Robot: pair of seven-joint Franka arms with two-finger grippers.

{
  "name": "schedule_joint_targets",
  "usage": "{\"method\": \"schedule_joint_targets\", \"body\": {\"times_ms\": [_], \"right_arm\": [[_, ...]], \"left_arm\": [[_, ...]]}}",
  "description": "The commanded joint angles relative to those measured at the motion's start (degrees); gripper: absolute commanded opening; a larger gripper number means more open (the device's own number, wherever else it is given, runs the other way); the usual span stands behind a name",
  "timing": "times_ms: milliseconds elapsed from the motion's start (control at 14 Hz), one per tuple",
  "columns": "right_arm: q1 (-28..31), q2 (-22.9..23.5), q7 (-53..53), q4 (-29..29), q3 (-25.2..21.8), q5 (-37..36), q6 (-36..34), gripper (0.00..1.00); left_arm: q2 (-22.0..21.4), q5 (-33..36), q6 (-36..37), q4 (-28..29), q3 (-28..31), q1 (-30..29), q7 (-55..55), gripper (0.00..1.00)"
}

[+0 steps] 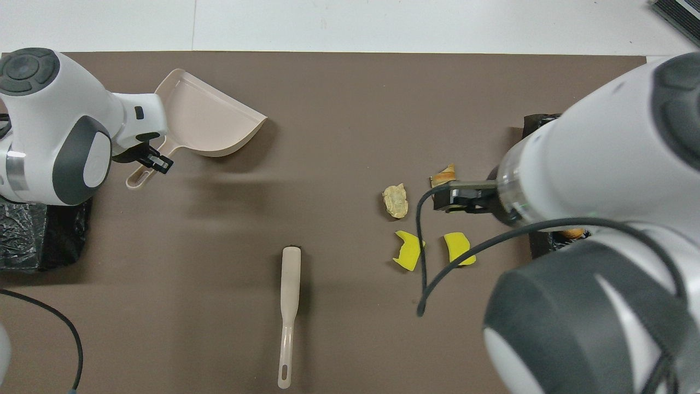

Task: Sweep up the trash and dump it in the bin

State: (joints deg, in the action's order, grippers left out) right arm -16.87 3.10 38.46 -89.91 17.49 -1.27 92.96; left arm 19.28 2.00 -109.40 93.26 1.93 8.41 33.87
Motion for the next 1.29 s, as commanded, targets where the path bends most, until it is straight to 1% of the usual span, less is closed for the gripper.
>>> {"method": "schedule_joint_targets", "body": {"times_ms": [0,72,143,287,502,717,788,932,1075,1218], "right_arm": [[-6.66,0.75,6.87,-5.01,-0.35,0.48,5.47,1.00],[-9.30,2.16,10.11,-5.54,-0.35,0.31,7.48,1.00],[-10.54,2.43,11.54,-7.28,-0.35,0.30,9.94,1.00],[-14.57,2.96,15.22,-12.11,-0.35,0.31,15.73,1.00],[-18.19,4.89,17.52,-16.26,-0.35,0.22,21.72,1.00],[-23.37,11.47,23.23,-16.79,-0.35,-0.13,27.87,1.00],[-23.73,12.10,23.33,-18.36,-0.35,-0.13,30.94,1.00],[-25.31,12.10,23.33,-21.88,-0.35,-0.13,33.77,0.99],[-26.20,11.23,23.33,-25.48,-0.44,-0.48,35.88,0.97],[-26.37,10.87,23.33,-26.11,-0.35,-0.49,35.98,0.93]], "left_arm": [[1.64,0.46,0.86,-3.17,-0.79,-1.21,4.97,0.00],[1.64,0.46,0.86,-3.17,-0.79,-1.55,8.28,0.00],[1.55,0.37,0.77,-3.17,-0.70,-1.65,11.45,0.00],[1.37,0.11,0.60,-2.74,-0.70,-1.82,17.42,0.00],[1.20,-0.07,0.16,-2.21,-0.53,-1.91,26.39,0.00],[0.58,-0.07,-0.20,-0.45,-0.52,-2.43,35.36,0.00],[0.41,-0.07,-0.28,0.33,-0.52,-2.52,38.52,0.00],[-0.82,0.02,-1.16,2.44,-0.52,-2.53,40.83,0.00],[-1.09,0.02,-2.30,3.59,-0.52,-2.53,41.71,0.00],[-2.14,0.02,-4.40,6.13,-0.52,-2.61,41.72,0.00]]}}
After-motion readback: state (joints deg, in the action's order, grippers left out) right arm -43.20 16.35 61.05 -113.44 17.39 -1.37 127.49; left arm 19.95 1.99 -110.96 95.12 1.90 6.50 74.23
